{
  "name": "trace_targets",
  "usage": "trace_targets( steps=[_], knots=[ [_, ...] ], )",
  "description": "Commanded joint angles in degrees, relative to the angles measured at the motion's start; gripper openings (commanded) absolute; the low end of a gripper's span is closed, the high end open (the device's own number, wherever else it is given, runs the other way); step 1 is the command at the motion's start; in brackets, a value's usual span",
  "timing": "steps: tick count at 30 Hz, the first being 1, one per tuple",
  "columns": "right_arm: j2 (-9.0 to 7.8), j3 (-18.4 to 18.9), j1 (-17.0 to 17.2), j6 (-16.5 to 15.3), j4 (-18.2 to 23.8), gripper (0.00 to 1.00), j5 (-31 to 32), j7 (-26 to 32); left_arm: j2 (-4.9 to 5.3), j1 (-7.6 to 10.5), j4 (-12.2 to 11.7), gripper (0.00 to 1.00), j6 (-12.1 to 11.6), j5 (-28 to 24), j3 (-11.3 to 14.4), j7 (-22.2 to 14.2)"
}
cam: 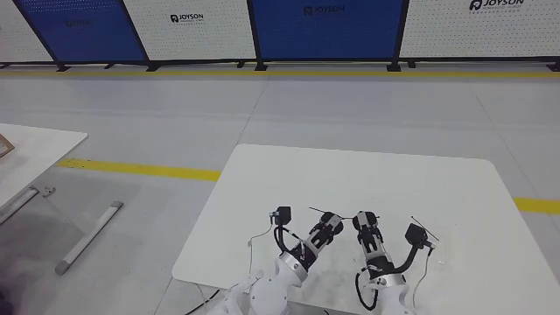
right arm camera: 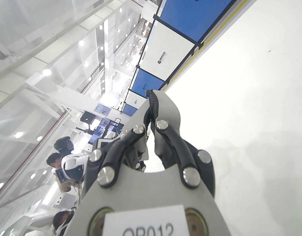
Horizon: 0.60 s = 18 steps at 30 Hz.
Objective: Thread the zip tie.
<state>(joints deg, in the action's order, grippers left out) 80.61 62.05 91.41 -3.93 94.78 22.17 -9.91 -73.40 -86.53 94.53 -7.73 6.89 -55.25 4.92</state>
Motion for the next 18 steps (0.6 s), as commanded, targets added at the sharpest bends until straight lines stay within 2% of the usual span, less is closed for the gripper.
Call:
trace_targets(
  steps=[1, 18],
  knots=[
    [0.03, 0.0, 0.0, -0.1, -0.1, 0.00, 0.0, 0.0, -0.04, 0.04, -0.1, 0.00, 0.0, -0.1, 0.0, 0.0],
    [0.13, 0.6, 0.0, -0.8, -0.4, 0.00, -0.9, 1.6, -0.14, -0.14, 0.0, 0.00, -1.5, 0.8, 0.1, -0.4]
  ],
)
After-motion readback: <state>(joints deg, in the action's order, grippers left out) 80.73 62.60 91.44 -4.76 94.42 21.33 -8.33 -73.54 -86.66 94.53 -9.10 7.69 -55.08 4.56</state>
